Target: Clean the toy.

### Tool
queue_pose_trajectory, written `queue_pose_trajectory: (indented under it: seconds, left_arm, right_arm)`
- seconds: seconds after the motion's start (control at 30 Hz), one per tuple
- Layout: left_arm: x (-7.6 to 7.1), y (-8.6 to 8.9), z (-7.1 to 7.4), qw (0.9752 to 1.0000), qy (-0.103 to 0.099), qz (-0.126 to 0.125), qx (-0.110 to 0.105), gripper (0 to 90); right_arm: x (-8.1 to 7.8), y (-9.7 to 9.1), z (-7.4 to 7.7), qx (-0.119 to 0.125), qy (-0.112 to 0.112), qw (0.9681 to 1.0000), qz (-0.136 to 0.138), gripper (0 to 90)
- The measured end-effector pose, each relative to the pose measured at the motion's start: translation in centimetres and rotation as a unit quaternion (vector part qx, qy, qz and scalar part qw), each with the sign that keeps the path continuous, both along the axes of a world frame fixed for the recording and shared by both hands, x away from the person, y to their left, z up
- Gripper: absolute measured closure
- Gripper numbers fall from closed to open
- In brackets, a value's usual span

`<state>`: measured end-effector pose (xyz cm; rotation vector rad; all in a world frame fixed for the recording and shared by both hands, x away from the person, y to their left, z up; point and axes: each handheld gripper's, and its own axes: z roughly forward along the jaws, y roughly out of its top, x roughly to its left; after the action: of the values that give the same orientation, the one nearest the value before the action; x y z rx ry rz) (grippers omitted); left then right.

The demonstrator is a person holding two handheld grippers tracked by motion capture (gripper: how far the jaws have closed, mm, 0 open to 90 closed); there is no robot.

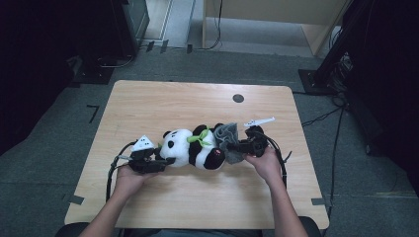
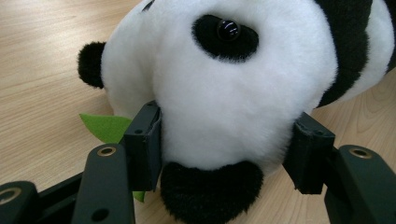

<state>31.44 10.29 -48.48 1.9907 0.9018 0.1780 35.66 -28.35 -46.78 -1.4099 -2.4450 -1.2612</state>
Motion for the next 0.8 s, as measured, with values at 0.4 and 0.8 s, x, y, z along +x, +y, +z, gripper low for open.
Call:
queue_pose_trajectory:
  seconds: [0.4, 0.8]
  left_arm:
    - [0.1, 0.0, 0.0, 0.9999, 0.003, 0.005, -0.011, 38.7]
    - [0.0, 0.0, 0.0, 0.9999, -0.004, 0.004, -0.010, 37.9]
  right_arm:
    - [-0.4, -0.5, 3.7, -0.031, -0.042, 0.9974, -0.049, 73.6]
    - [-0.9, 6.8, 11.2, -0.026, -0.107, 0.9939, 0.002, 73.0]
